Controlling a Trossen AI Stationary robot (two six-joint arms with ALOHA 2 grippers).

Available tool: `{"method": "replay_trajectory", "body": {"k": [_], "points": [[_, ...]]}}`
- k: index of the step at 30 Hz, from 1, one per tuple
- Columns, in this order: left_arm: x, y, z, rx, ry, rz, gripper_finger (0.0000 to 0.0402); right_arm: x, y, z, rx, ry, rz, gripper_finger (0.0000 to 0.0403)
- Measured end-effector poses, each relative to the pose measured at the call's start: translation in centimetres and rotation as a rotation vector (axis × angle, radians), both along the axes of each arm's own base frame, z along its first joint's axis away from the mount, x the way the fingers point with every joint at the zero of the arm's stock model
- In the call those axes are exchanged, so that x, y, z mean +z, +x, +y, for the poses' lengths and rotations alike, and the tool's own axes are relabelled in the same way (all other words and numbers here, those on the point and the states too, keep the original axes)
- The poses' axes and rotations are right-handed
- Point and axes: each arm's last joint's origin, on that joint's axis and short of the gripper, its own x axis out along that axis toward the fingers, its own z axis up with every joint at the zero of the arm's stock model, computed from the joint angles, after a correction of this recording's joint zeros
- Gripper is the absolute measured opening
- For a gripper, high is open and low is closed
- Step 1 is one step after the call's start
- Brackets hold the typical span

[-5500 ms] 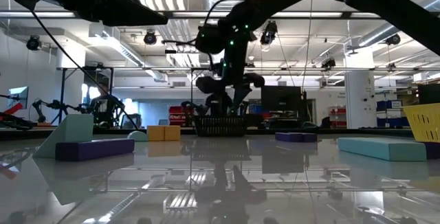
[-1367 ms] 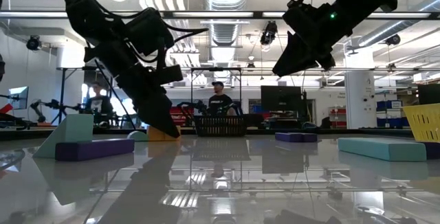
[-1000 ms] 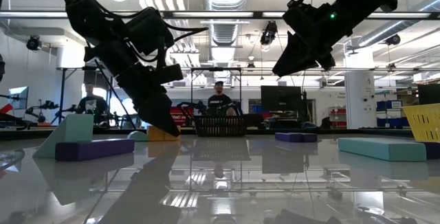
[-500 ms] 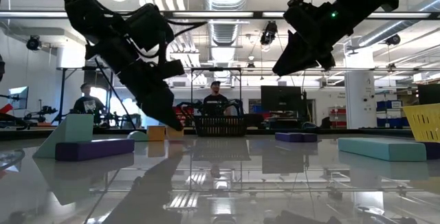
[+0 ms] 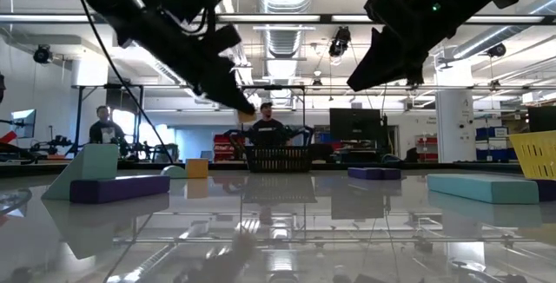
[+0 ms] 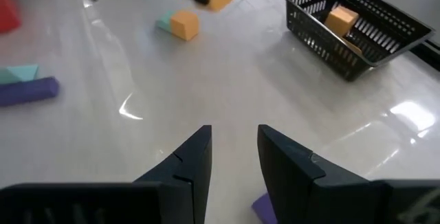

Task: Sort & place blocks by color
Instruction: Put the yellow block into the black bin

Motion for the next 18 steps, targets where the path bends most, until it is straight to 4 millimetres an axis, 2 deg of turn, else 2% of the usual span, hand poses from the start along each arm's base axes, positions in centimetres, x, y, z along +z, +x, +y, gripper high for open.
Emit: {"method": "replay_trajectory", "body": {"k": [9, 18], "points": [[3.5, 2.4, 0.5, -0.023, 0.052, -0.032, 0.0127, 0.1, -0.1, 0.2, 0.065, -0.074, 0.027, 0.0107], [5.0, 4.7, 2.8, 0.004, 0.077, 0.002, 0.0127, 0.9, -0.4, 0.2, 0.119, -0.137, 0.023, 0.0107]]}}
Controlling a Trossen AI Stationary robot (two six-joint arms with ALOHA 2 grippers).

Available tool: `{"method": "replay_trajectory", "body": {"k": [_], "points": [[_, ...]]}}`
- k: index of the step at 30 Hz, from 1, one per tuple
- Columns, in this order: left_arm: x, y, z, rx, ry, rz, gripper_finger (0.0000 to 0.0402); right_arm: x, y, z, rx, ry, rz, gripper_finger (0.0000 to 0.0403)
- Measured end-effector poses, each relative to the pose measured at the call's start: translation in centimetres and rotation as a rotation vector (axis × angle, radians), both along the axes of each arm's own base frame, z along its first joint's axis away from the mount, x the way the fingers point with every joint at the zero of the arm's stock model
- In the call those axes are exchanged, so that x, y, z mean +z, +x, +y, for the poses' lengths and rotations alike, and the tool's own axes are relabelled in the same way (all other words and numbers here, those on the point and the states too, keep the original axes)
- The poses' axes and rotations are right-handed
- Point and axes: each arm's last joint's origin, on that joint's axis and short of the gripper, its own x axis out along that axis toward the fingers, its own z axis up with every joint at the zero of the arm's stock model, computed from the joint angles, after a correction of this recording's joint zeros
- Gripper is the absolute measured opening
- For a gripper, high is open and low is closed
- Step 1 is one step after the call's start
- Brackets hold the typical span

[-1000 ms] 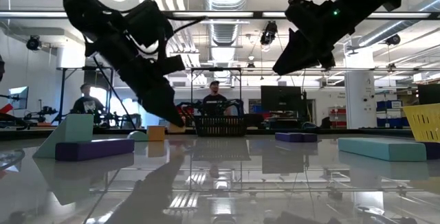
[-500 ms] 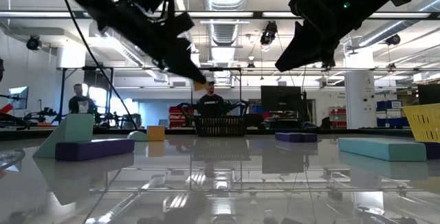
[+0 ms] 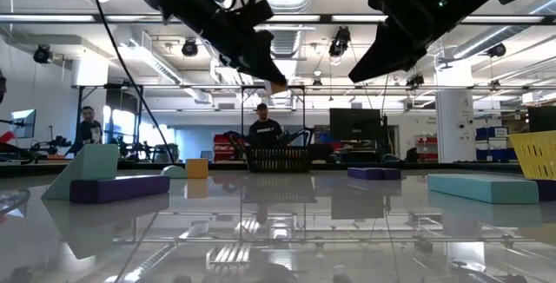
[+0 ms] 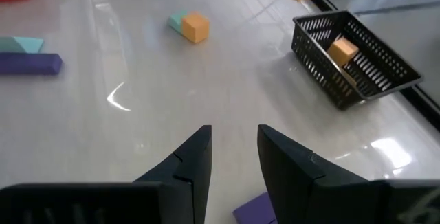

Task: Sort & place blocks by color
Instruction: Put the yellow block into the black bin

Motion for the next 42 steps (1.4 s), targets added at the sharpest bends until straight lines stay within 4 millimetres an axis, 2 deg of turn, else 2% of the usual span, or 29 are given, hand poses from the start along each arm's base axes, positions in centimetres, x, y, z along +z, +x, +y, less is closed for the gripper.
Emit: {"method": "replay_trajectory", "body": {"k": [6, 9, 15, 21, 24, 33, 42], "points": [[0.3, 1.5, 3.3, 0.048, 0.000, 0.007, 0.0127, 1.0, -0.6, -0.1, 0.019, -0.023, -0.029, 0.0107], [-0.3, 1.9, 5.4, 0.107, -0.017, 0.016, 0.0127, 1.3, -1.0, -0.1, 0.018, -0.021, -0.034, 0.0107], [-2.5, 2.4, 9.3, 0.241, -0.105, 0.015, 0.0127, 0.6, -2.4, -0.3, 0.009, -0.008, -0.039, 0.0107], [-5.1, 2.3, 12.0, 0.326, -0.153, 0.053, 0.0127, 0.5, -3.5, -0.5, 0.000, 0.013, -0.105, 0.0107], [-6.0, 2.0, 12.5, 0.359, -0.183, 0.059, 0.0127, 0.8, -3.8, -0.5, 0.004, 0.014, -0.149, 0.0107], [-6.7, 1.6, 12.3, 0.388, -0.226, 0.055, 0.0130, 0.6, -4.0, -0.5, -0.002, 0.023, -0.151, 0.0107], [-6.7, 1.5, 12.2, 0.402, -0.244, 0.049, 0.0160, 0.6, -4.0, -0.5, -0.002, 0.023, -0.153, 0.0107]]}}
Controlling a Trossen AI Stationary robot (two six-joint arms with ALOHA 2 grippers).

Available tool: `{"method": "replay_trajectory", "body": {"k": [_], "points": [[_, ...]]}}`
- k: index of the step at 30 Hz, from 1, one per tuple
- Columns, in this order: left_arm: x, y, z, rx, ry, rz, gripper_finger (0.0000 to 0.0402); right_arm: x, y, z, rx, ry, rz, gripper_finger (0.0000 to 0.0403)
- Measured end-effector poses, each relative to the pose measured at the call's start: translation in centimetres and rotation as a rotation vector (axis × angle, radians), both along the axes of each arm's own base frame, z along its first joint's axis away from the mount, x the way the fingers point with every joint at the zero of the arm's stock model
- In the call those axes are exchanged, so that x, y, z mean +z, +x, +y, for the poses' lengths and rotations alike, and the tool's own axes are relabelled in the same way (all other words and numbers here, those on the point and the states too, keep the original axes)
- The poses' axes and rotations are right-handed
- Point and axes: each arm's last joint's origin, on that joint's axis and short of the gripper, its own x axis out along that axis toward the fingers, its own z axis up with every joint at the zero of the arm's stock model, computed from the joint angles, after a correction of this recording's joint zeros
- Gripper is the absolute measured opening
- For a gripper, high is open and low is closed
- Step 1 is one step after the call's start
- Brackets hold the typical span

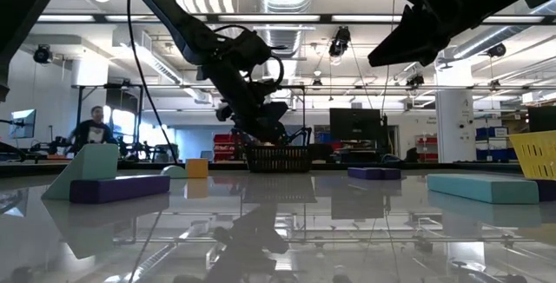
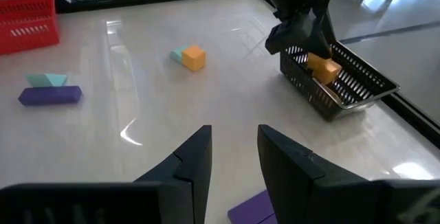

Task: Sort & place blocks by color
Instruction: Put the yellow block into the black bin, then put the purple block into the yellow bin

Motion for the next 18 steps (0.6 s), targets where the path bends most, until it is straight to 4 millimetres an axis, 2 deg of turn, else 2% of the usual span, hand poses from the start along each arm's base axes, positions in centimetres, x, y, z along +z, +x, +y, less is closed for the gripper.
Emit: {"method": "replay_trajectory", "body": {"k": [8, 13, 18], "points": [[0.6, 0.1, -0.5, -0.021, 0.002, -0.007, 0.0166, 0.0, 0.0, 0.0, 0.000, 0.000, -0.001, 0.0107], [3.9, -0.4, -2.8, -0.129, 0.008, -0.007, 0.0167, 0.0, 0.0, 0.0, -0.004, 0.007, -0.004, 0.0107], [7.7, -1.9, -6.9, -0.220, 0.025, -0.044, 0.0167, 0.0, 0.0, 0.0, -0.004, 0.007, -0.004, 0.0107]]}}
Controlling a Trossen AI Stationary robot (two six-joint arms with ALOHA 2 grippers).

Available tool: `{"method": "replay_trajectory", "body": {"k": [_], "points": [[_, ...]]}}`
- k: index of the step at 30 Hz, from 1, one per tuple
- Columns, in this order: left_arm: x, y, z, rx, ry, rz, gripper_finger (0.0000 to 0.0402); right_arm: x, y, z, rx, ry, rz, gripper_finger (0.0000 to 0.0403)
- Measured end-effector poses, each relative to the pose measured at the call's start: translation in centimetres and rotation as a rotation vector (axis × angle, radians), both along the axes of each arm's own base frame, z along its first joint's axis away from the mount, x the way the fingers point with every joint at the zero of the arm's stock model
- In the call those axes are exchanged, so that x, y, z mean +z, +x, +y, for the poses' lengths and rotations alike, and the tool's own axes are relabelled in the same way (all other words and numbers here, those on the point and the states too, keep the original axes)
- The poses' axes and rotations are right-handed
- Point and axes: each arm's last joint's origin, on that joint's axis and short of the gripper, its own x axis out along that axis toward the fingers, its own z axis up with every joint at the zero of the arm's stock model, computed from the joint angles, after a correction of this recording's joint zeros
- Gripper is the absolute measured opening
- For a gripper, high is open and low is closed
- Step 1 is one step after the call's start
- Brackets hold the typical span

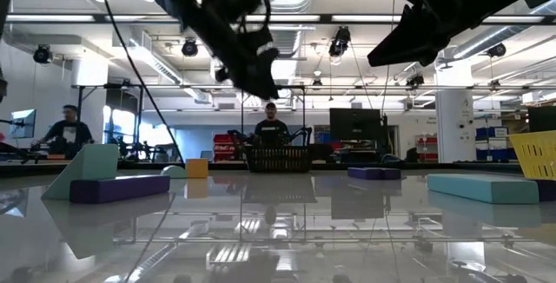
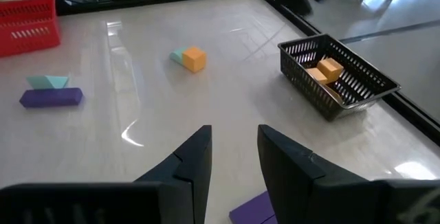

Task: Sort & place blocks by color
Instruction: Put the purple block into the yellow bin

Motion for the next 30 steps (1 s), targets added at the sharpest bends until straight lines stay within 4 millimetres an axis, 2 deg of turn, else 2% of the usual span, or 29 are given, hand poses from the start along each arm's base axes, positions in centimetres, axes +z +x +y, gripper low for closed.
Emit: {"method": "replay_trajectory", "body": {"k": [4, 7, 12, 16, 21, 25, 30], "points": [[2.0, -1.0, -4.3, -0.113, 0.015, -0.056, 0.0167, 0.0, 0.0, 0.0, 0.000, 0.000, -0.003, 0.0107], [2.0, -1.9, -7.7, -0.209, 0.013, -0.083, 0.0167, 0.1, 0.0, 0.0, 0.000, 0.001, -0.006, 0.0107], [-0.3, -3.0, -13.0, -0.354, -0.018, -0.189, 0.0167, 0.1, 0.1, 0.0, 0.000, 0.001, -0.012, 0.0107], [-2.3, -3.9, -16.1, -0.458, -0.021, -0.268, 0.0167, 0.2, 0.1, 0.0, 0.004, -0.004, -0.026, 0.0107], [-3.6, -4.7, -17.6, -0.512, -0.027, -0.291, 0.0167, 0.3, 0.1, 0.0, 0.015, -0.027, -0.024, 0.0107], [-3.9, -4.9, -17.7, -0.502, -0.042, -0.272, 0.0167, 0.7, 0.3, 0.0, 0.026, -0.048, -0.061, 0.0107], [-3.9, -6.1, -17.2, -0.477, -0.028, -0.144, 0.0166, 1.2, 0.5, 0.1, 0.036, -0.069, -0.107, 0.0107]]}}
